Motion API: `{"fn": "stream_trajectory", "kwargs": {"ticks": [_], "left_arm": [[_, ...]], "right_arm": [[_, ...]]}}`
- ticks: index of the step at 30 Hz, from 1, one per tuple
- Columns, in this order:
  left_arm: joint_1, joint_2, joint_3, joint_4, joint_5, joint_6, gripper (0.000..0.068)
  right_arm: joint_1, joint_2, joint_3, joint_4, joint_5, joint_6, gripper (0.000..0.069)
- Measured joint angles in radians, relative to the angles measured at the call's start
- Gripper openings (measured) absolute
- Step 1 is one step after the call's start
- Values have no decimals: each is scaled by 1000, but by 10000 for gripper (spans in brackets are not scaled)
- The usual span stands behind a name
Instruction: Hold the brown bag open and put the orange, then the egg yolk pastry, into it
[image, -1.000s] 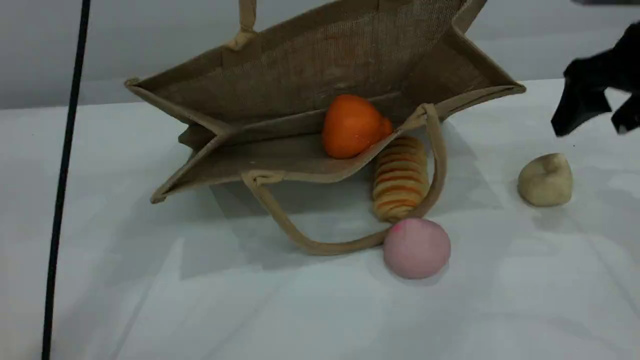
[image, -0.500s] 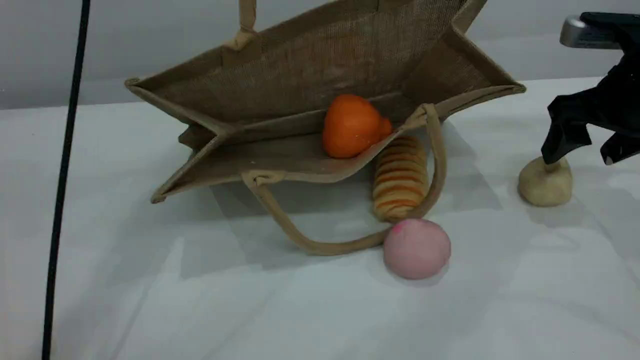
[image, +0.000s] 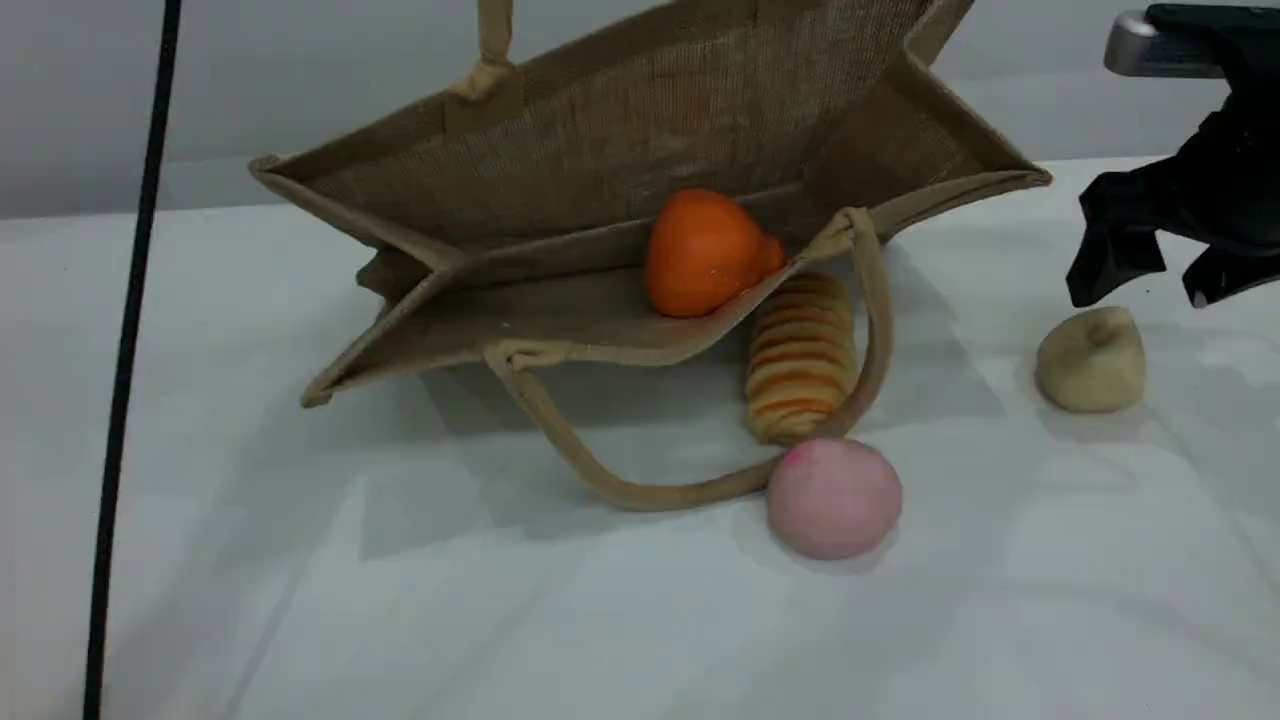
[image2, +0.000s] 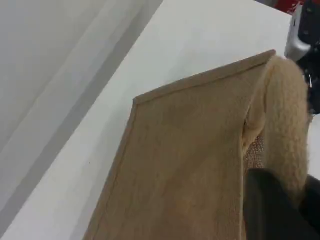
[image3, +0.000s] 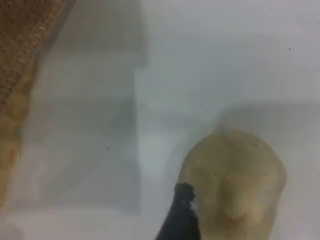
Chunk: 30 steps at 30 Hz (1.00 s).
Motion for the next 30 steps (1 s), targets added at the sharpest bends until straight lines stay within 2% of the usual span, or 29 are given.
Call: {"fn": "stream_trajectory", "kwargs": {"ticks": [17, 20, 22, 25, 30], "left_arm": [[0, 0, 0, 0, 1, 0, 93], [0, 0, 0, 0, 1, 1, 93], [0, 0, 0, 0, 1, 1, 93], [0, 0, 0, 0, 1, 1, 93], [0, 0, 0, 0, 1, 2, 93]], "right_arm": [[20, 94, -39, 16, 7, -2, 571], [20, 99, -39, 19, 8, -2, 551], [20, 99, -39, 20, 8, -2, 521], [20, 99, -39, 20, 9, -2, 442], [20, 98, -39, 19, 28, -5, 241]]}}
